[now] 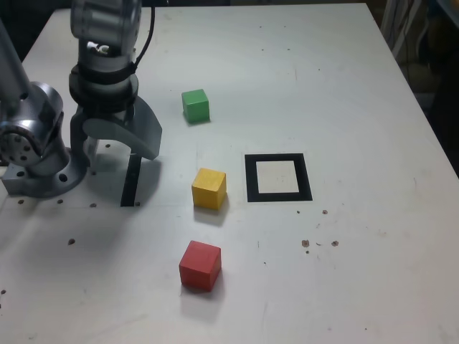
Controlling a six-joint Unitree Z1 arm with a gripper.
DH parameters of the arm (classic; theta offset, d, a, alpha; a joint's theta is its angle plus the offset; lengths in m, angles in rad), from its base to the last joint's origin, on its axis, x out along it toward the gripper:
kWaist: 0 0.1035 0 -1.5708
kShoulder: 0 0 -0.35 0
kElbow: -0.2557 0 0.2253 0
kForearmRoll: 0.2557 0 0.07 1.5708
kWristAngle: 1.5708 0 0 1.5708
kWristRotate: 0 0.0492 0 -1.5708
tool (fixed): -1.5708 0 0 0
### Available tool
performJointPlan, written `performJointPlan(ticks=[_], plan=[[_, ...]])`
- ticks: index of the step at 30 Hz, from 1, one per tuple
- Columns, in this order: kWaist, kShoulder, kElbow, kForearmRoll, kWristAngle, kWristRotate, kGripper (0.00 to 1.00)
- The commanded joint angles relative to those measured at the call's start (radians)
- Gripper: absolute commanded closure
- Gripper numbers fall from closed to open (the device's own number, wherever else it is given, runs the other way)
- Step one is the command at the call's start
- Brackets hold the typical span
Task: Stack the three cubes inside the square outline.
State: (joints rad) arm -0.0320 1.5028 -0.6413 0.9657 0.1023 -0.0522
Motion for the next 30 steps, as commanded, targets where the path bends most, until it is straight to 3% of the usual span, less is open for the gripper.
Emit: performJointPlan(ticks=[1, 9, 17, 24, 30], plan=[[-0.002, -0.006, 0.004, 0.004, 0.0, 0.004, 0.02], [-0.002, -0.025, 0.01, 0.004, -0.015, 0.013, 0.01], [-0.037, -0.078, -0.025, 0.072, -0.088, -0.013, 0.02], [-0.27, -0.071, -0.25, 0.227, -0.114, -0.165, 0.05], [-0.469, 0.021, -0.48, 0.325, -0.11, -0.329, 0.08]])
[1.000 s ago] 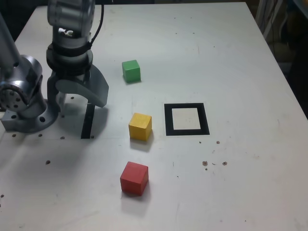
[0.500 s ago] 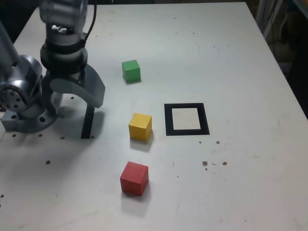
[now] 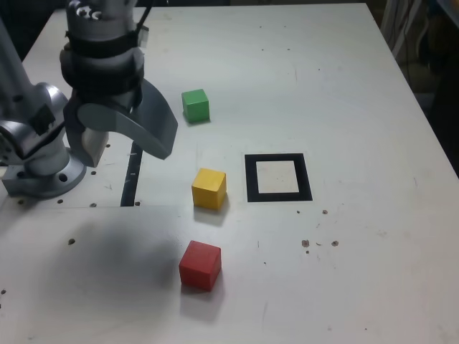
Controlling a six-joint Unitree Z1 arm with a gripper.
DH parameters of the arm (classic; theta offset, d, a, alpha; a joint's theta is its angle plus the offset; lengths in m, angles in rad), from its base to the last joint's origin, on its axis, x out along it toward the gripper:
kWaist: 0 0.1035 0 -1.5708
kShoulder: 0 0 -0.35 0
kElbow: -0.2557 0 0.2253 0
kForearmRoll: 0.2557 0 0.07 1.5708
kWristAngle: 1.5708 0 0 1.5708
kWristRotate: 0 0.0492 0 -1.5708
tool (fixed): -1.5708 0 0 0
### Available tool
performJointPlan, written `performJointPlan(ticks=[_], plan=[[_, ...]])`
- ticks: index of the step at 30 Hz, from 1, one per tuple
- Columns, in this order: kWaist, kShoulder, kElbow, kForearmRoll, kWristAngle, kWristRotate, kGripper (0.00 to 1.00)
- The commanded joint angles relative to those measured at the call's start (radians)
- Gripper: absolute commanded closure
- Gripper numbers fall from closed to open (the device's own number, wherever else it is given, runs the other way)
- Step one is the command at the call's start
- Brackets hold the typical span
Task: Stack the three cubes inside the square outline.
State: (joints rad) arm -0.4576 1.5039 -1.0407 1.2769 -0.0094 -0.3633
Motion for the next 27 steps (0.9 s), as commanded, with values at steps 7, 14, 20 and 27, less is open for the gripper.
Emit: performJointPlan(ticks=[7, 14, 20, 27], plan=[[-0.21, 0.221, -0.409, 0.157, 0.011, -0.123, 0.09], [-0.259, 0.332, -0.479, 0.127, -0.001, -0.129, 0.08], [-0.298, 0.371, -0.379, -0.047, -0.001, -0.129, 0.03], [-0.315, 0.403, -0.224, -0.2, -0.031, -0.122, 0.06]])
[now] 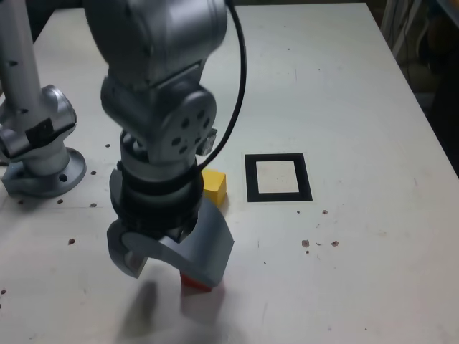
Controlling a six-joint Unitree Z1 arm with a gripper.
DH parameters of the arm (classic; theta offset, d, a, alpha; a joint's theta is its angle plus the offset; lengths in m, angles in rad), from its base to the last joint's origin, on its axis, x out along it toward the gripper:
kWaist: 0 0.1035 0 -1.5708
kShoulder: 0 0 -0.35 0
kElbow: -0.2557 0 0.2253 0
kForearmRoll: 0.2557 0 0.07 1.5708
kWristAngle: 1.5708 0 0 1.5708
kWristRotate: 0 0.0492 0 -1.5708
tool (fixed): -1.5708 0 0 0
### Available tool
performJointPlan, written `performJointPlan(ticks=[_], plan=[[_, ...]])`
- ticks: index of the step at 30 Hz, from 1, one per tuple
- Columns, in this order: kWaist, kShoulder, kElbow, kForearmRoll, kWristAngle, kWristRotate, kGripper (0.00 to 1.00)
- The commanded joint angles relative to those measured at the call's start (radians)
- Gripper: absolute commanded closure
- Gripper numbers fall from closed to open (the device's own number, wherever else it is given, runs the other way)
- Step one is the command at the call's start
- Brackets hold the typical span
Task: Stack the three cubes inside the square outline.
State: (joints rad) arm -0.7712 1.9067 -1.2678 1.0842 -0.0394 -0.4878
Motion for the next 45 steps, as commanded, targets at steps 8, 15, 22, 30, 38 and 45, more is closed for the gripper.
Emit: performJointPlan(ticks=[8, 15, 22, 30, 38, 45], plan=[[-0.002, 0.01, -0.008, -0.01, 0.03, 0.006, 0.14], [-0.002, 0.029, -0.012, 0.0, 0.05, 0.008, 0.27], [-0.002, 0.05, -0.04, -0.017, 0.066, 0.009, 0.4], [-0.002, 0.068, -0.042, -0.031, 0.066, 0.009, 0.41], [-0.002, 0.073, -0.044, -0.041, 0.061, -0.001, 0.67], [-0.001, 0.065, -0.044, -0.029, 0.067, -0.006, 0.78]])
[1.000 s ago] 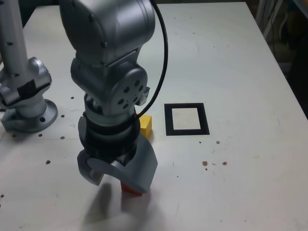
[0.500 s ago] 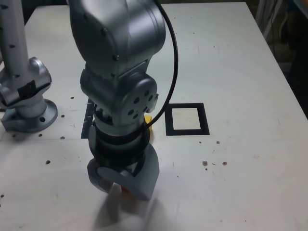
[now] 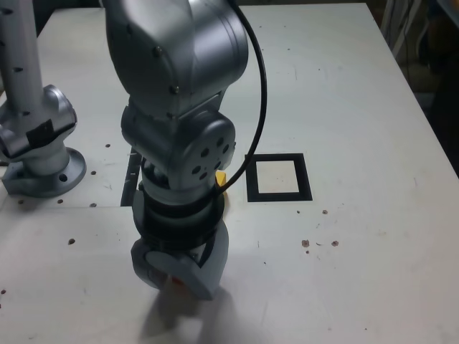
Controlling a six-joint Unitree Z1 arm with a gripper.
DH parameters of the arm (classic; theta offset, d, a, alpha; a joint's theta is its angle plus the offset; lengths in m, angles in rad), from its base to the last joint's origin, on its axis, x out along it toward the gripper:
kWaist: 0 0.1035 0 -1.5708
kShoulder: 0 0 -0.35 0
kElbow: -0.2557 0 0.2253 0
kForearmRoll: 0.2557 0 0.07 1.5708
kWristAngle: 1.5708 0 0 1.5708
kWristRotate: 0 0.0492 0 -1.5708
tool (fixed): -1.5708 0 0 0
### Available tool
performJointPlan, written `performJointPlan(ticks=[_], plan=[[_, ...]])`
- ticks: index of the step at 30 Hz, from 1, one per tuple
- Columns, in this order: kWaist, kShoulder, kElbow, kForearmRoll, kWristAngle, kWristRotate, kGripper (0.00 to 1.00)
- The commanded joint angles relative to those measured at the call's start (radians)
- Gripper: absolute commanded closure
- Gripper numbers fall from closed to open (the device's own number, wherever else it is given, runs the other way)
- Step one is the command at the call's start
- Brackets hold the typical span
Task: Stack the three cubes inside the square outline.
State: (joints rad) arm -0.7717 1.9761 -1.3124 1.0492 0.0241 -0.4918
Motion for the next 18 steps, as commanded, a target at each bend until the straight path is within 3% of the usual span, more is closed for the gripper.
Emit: performJointPlan(ticks=[1, 11, 18], plan=[[0.0, -0.01, -0.001, 0.014, 0.008, -0.002, 0.79], [0.058, -0.139, -0.061, 0.196, 0.041, 0.032, 0.79], [0.17, -0.15, -0.205, 0.339, 0.082, 0.118, 0.79]])
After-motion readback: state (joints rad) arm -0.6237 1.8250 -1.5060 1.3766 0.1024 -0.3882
